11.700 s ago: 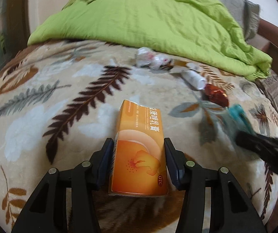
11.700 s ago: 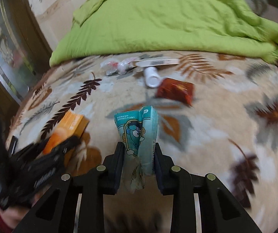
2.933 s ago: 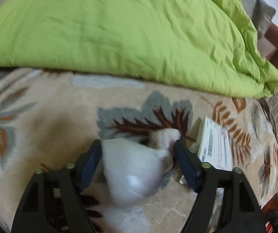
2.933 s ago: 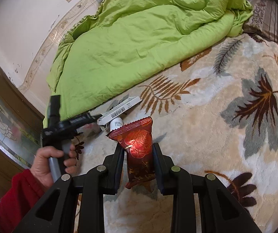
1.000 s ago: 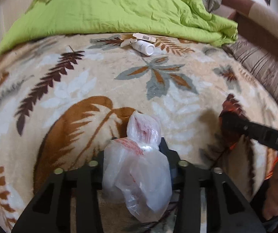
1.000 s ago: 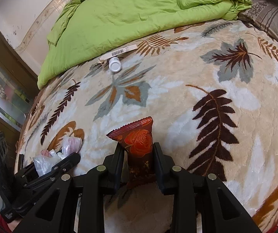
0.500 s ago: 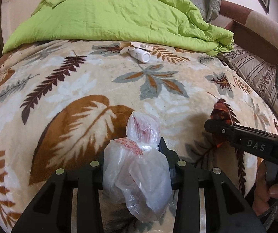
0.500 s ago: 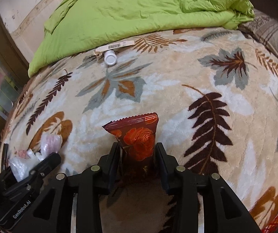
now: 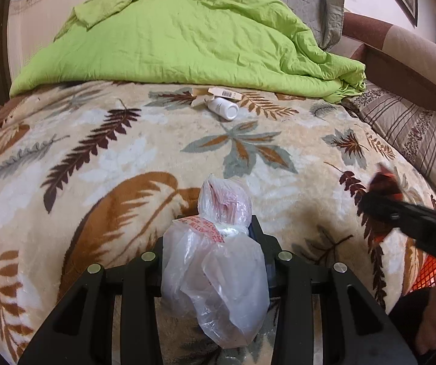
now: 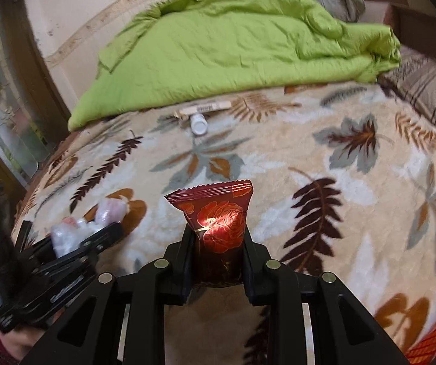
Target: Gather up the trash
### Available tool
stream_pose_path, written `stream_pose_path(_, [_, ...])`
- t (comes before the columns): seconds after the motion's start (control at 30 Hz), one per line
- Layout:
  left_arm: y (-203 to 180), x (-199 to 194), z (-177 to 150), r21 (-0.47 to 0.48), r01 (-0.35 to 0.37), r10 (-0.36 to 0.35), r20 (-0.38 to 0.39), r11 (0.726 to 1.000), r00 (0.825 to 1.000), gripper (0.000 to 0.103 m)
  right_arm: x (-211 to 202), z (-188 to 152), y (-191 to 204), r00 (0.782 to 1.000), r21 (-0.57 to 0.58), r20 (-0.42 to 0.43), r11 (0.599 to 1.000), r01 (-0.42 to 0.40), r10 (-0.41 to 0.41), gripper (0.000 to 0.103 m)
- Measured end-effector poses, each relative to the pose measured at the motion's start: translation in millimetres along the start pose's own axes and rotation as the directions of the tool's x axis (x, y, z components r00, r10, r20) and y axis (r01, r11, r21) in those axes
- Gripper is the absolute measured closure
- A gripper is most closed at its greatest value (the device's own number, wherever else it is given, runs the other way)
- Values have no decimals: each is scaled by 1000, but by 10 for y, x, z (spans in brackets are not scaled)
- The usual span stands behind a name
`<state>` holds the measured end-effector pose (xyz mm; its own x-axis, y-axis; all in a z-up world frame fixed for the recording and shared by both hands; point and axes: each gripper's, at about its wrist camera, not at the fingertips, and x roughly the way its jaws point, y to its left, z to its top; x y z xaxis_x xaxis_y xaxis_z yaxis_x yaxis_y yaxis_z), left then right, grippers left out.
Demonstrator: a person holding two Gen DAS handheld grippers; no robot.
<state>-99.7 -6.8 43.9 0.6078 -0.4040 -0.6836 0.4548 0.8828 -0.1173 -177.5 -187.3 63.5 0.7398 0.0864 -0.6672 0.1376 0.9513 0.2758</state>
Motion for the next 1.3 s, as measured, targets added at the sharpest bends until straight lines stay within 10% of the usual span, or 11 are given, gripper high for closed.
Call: stream_pose_path(1.3, [-357,-165,-13,141,-16,10,46,990,999,66,-185,-33,-240,997,113,60,992,-64,57,74])
